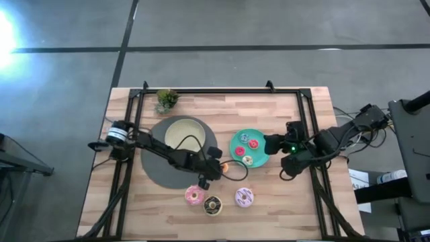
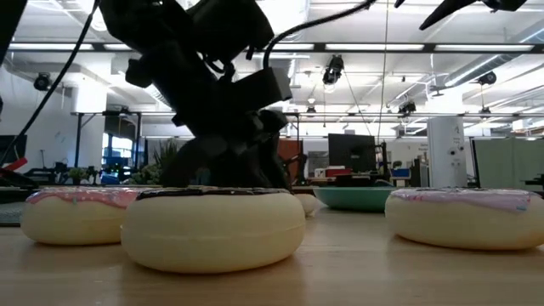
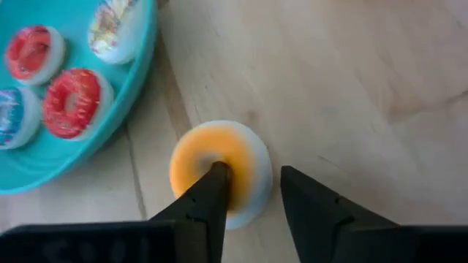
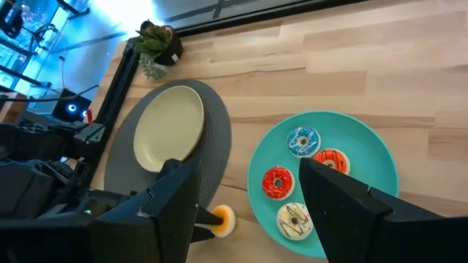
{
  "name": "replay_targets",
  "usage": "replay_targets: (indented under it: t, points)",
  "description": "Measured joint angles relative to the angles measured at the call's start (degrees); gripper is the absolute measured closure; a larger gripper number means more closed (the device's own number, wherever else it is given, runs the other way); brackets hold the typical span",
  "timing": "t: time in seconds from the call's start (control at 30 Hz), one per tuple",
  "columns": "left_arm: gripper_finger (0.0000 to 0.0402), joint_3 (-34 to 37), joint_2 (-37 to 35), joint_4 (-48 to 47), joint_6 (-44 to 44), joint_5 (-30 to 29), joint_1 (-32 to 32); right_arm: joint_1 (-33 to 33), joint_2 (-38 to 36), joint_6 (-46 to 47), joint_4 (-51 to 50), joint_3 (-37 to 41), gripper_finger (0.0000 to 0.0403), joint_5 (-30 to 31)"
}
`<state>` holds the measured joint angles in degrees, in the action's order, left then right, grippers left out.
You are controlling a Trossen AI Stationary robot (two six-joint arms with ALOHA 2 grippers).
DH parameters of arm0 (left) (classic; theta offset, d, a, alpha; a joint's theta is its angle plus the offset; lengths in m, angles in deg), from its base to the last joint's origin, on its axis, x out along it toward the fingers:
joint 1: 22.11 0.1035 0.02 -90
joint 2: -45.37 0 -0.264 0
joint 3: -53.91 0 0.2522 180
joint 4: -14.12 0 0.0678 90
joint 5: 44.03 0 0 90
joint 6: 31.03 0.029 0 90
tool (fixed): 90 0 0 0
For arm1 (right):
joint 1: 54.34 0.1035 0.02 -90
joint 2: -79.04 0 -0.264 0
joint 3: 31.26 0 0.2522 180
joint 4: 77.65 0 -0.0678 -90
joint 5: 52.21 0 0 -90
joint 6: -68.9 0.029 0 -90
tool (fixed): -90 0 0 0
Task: Pick & Place donuts
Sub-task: Put the small yellow donut on the light blue plate
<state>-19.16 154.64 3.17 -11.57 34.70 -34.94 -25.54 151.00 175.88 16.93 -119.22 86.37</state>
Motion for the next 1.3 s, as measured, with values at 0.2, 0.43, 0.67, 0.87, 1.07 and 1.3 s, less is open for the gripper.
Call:
replay_targets:
  t: [0.2,0.43,0.67,0.87,1.07,1.3]
  points:
    - [0.0349,-0.02,0.68,2.16,-0.03,1.76,0.08,-0.12,0.0,0.65,-0.09,0.07,0.0179,0.45]
    - [0.0379,-2.87,2.5,1.16,-4.07,1.55,1.02,-0.38,0.0,1.28,0.0,0.13,0.0179,0.68]
    - [0.04,-2.81,-7.66,-3.13,-19.53,9.14,6.7,-0.31,0.42,-12.53,2.67,0.86,0.0179,-4.74]
    - [0.0401,2.52,-18.09,4.71,-36.89,50.23,21.14,-0.83,0.63,-44.6,19.64,4.76,0.0179,-7.74]
    - [0.0401,8.0,-18.67,23.86,-56.28,72.05,28.53,-4.97,1.05,-61.32,37.56,8.87,0.0179,-12.42]
    - [0.0401,8.56,-15.69,38.47,-64.53,74.17,26.87,-9.12,2.07,-73.19,51.81,12.6,0.0179,-16.87]
